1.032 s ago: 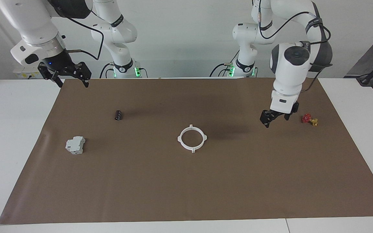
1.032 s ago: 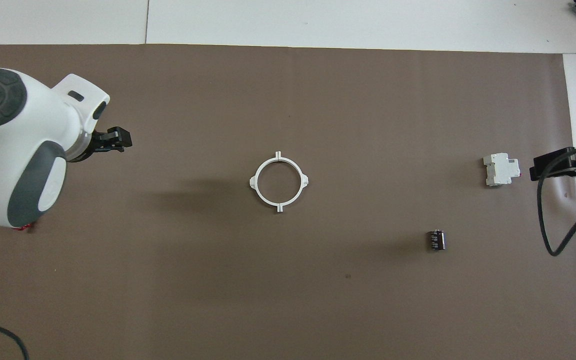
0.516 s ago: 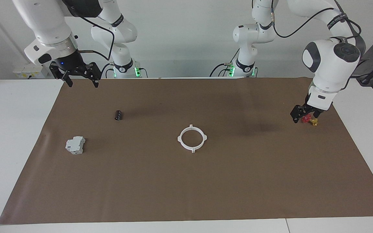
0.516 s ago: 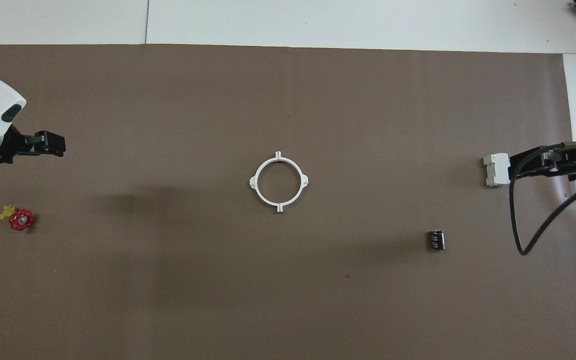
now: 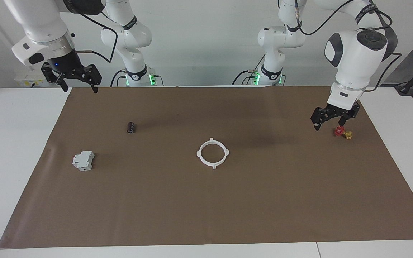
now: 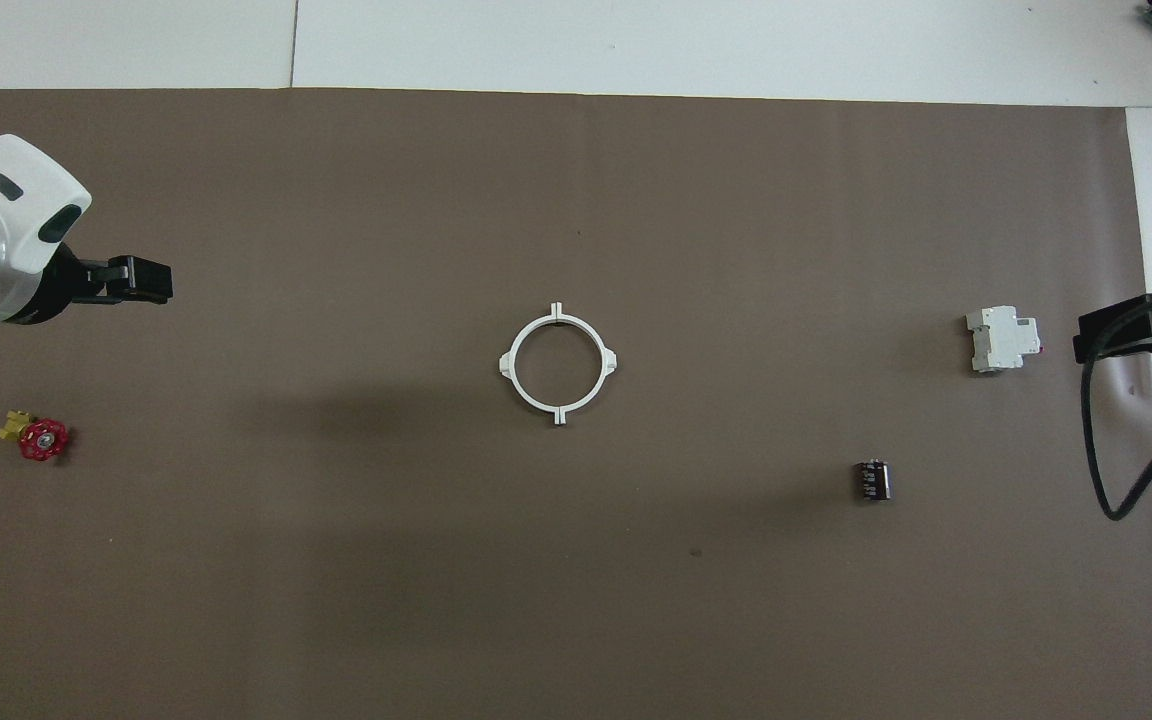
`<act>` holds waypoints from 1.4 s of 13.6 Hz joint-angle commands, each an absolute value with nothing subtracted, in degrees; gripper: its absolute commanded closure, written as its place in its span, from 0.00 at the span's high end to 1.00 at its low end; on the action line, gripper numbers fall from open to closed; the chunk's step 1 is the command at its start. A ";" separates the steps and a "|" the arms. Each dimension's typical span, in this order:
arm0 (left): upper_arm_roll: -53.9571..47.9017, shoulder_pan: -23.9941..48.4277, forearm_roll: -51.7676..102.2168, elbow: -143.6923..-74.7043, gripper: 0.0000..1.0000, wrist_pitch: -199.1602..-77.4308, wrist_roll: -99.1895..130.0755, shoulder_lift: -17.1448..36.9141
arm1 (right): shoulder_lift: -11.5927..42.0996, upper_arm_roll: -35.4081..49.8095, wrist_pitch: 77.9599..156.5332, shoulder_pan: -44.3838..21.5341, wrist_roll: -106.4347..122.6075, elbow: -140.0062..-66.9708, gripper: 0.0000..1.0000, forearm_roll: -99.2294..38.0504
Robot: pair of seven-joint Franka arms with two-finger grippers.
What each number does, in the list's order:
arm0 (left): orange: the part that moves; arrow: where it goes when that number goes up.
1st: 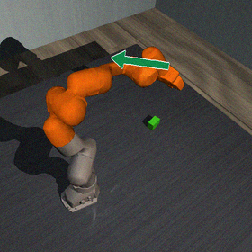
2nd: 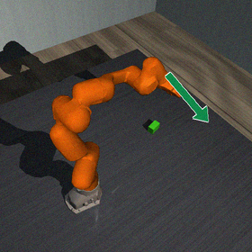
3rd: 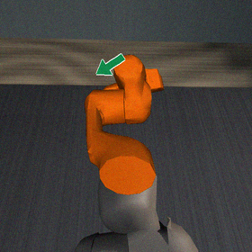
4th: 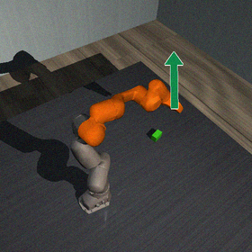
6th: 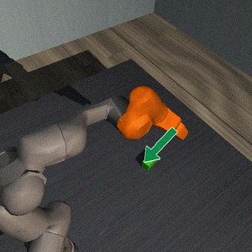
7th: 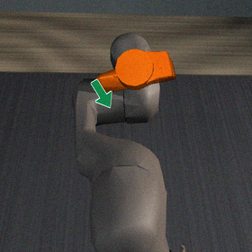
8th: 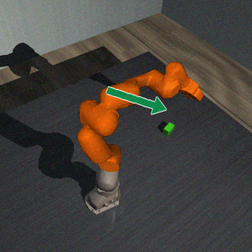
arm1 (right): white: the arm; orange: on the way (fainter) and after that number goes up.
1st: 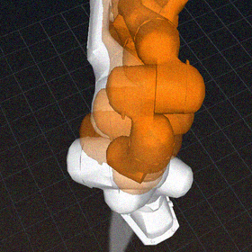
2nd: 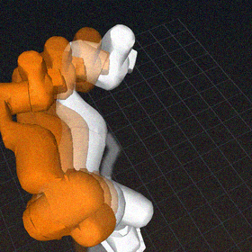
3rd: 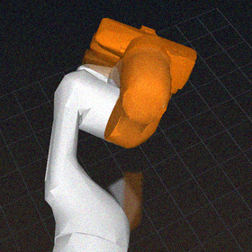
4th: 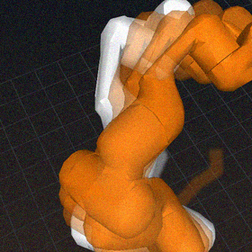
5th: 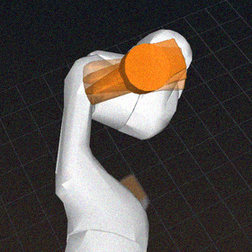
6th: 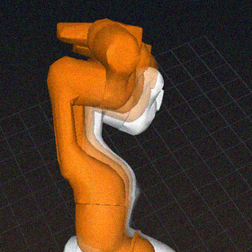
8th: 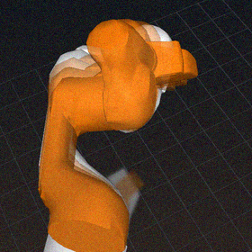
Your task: Assemble drain pipe with both arms
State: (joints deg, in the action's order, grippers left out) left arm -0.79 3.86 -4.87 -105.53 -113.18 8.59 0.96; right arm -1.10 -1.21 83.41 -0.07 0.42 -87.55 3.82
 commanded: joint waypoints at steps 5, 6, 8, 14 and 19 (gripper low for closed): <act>-0.09 3.52 -2.29 -110.01 1.00 -103.54 7.91 -7.98 | -0.26 -1.14 83.05 1.49 2.20 -87.45 1.00 1.85; -0.09 3.25 -2.11 -113.26 1.00 -103.97 7.82 -9.91 | -0.26 -1.14 83.06 1.41 2.20 -87.54 1.00 1.93; -0.09 3.34 -1.67 -113.21 1.00 -104.24 7.82 -9.85 | -0.35 -1.14 83.06 1.41 2.46 -87.63 1.00 1.85; 1.58 2.37 -0.09 -109.51 1.00 -104.51 2.73 -6.51 | -0.44 -1.05 82.79 1.32 2.55 -87.63 1.00 1.67; 0.70 2.20 -0.18 -102.22 1.00 -96.61 1.94 -5.89 | -0.44 -1.05 82.79 1.32 2.55 -87.63 1.00 1.67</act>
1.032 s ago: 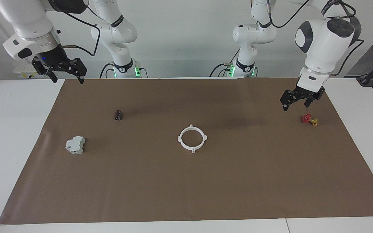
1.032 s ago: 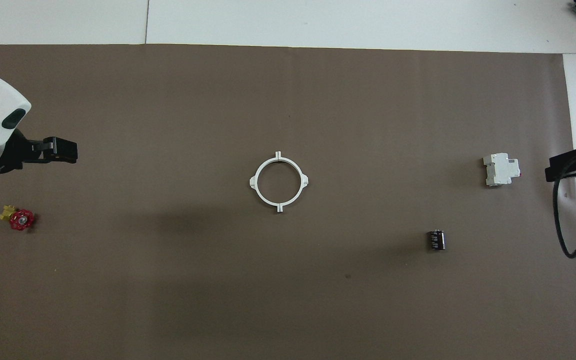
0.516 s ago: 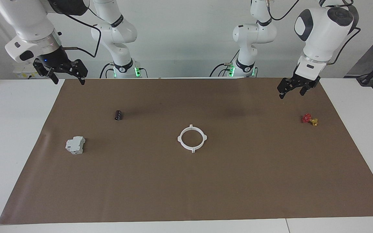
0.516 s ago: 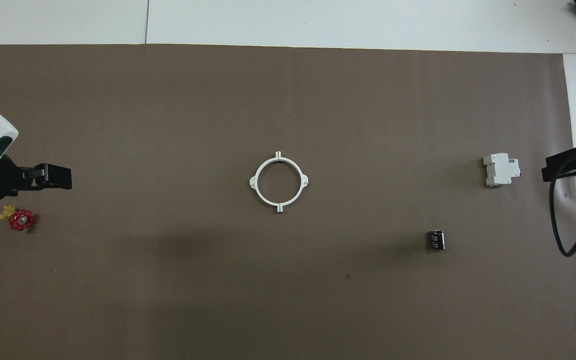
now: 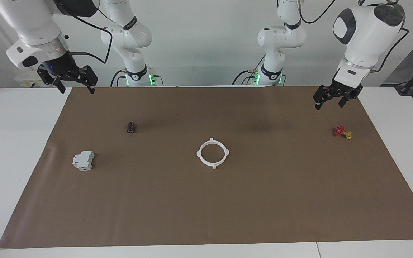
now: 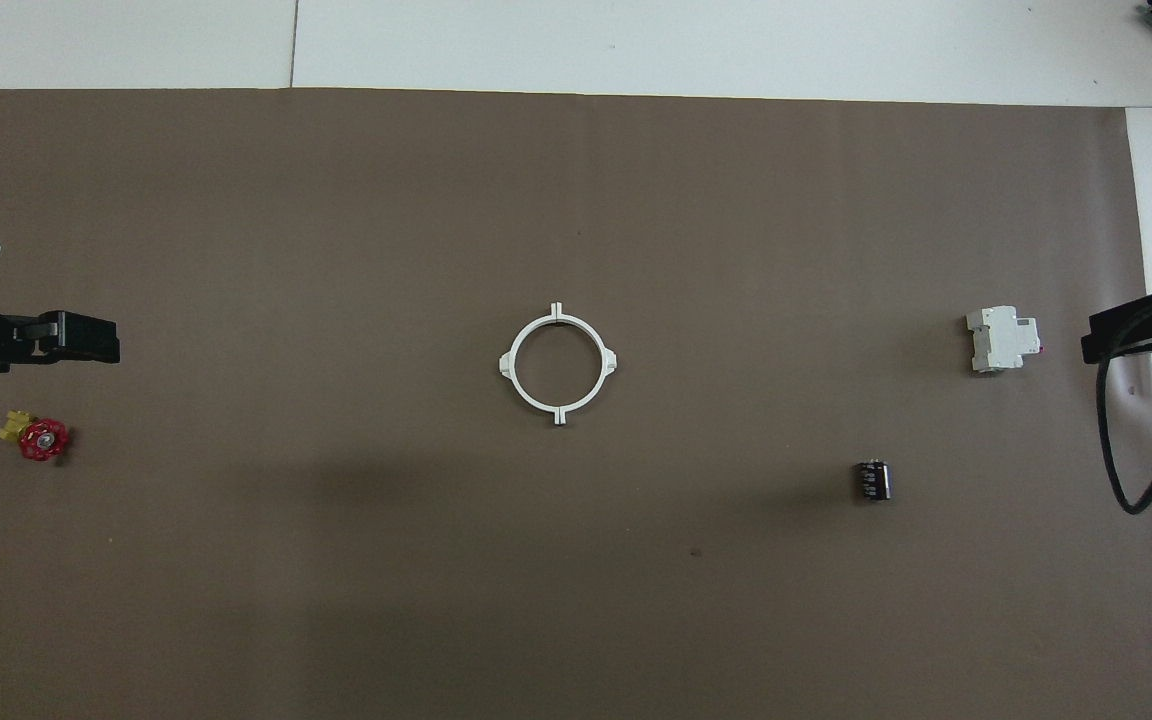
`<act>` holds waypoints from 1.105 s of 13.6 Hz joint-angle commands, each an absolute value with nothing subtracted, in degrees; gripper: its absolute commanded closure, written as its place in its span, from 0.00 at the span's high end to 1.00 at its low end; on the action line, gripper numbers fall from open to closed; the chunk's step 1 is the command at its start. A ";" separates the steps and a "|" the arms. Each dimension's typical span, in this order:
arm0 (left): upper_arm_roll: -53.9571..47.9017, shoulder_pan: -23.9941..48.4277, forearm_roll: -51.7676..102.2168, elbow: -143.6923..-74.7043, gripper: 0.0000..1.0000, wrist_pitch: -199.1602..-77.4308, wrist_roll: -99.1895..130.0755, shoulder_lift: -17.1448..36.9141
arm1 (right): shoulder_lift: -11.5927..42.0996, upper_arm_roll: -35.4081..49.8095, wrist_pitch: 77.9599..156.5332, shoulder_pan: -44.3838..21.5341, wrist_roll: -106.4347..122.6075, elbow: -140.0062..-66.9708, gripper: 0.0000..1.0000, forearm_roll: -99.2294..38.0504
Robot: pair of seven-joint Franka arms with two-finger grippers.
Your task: Assemble drain pipe with both arms
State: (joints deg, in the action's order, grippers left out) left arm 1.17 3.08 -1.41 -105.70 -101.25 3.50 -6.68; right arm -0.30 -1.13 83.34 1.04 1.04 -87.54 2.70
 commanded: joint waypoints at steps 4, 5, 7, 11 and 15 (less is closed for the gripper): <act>0.27 1.06 -0.35 -98.36 1.00 -87.31 1.14 -6.33 | -0.44 -1.05 82.88 1.41 2.55 -87.63 1.00 1.67; -0.35 0.88 -0.35 -97.83 1.00 -86.49 1.23 -6.42 | -0.44 -1.05 82.79 1.41 2.55 -87.63 1.00 1.67; -0.96 0.18 -0.26 -97.82 1.00 -85.88 1.41 -7.37 | -0.44 -1.05 82.88 1.41 2.55 -87.63 1.00 1.67; -0.97 0.18 -0.26 -98.88 1.00 -87.80 2.02 -8.79 | -0.44 -1.05 82.79 1.41 2.55 -87.63 1.00 1.67; -1.05 0.26 -0.26 -98.96 1.00 -88.07 2.11 -8.79 | -0.44 -1.05 82.88 1.41 2.55 -87.63 1.00 1.67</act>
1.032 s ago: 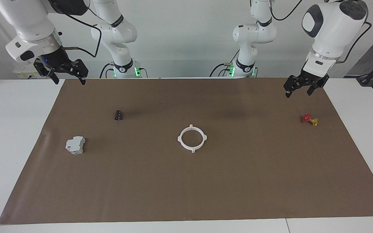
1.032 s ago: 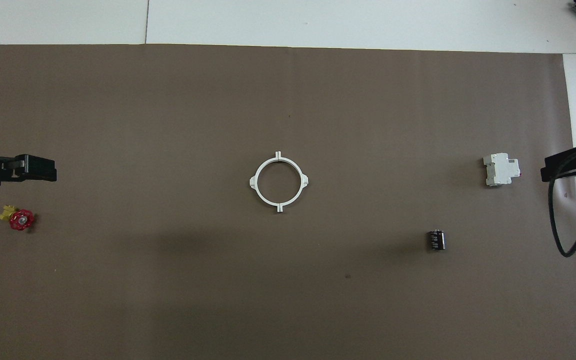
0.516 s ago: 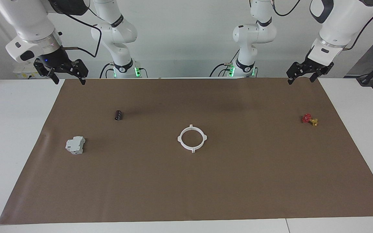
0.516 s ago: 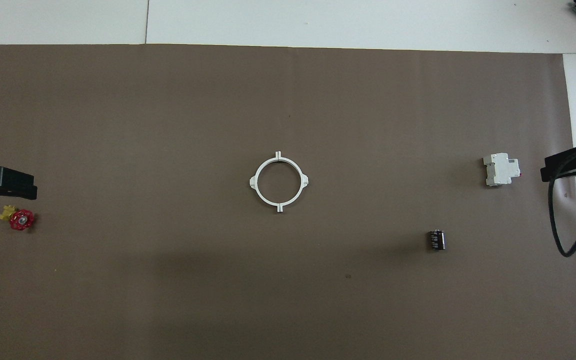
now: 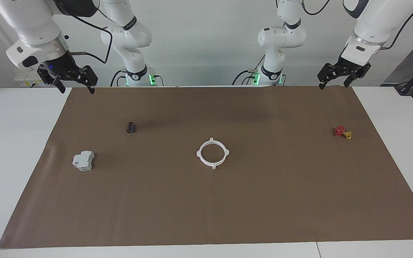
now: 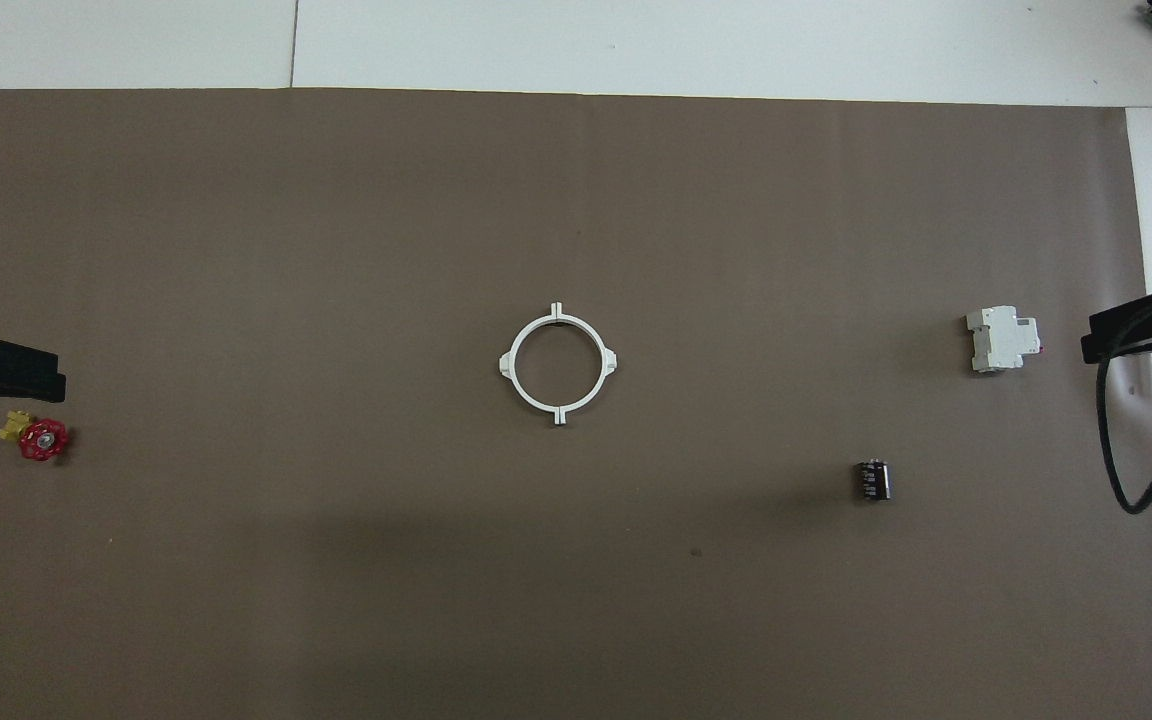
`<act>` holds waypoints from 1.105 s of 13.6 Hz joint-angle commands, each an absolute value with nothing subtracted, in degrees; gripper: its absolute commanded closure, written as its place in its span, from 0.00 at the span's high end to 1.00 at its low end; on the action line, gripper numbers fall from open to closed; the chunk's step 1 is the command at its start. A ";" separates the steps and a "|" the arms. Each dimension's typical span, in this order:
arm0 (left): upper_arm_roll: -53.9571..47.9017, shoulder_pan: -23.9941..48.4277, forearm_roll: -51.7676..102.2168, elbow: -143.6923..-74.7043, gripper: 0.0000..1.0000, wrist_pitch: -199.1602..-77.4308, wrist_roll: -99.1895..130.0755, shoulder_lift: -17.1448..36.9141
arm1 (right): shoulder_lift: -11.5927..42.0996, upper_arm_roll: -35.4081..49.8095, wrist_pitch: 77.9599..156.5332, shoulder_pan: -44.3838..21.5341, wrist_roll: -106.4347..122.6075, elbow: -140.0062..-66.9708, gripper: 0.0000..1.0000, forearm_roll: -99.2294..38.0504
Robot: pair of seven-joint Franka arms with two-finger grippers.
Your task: Assemble drain pipe with both arms
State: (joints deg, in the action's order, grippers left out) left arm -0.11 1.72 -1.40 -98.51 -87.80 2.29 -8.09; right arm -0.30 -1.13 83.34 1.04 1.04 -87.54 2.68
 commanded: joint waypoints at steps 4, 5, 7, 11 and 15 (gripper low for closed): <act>-1.05 0.44 -0.26 -99.14 1.00 -88.15 2.02 -8.26 | -0.44 -1.05 82.88 1.41 2.55 -87.63 1.00 1.67; -0.97 0.61 -0.26 -99.14 1.00 -88.15 2.02 -8.26 | -0.44 -1.05 82.88 1.41 2.55 -87.63 1.00 1.67; -0.97 0.62 -0.26 -99.05 1.00 -88.33 2.02 -8.26 | -0.44 -1.05 82.79 1.41 2.55 -87.63 1.00 1.67; -0.97 0.88 -0.26 -98.96 1.00 -88.59 1.93 -8.35 | -0.44 -1.05 82.79 1.41 2.55 -87.63 1.00 1.67; -0.97 1.14 -0.26 -99.14 1.00 -90.61 1.85 -8.26 | -0.44 -1.05 82.88 1.41 2.55 -87.63 1.00 1.67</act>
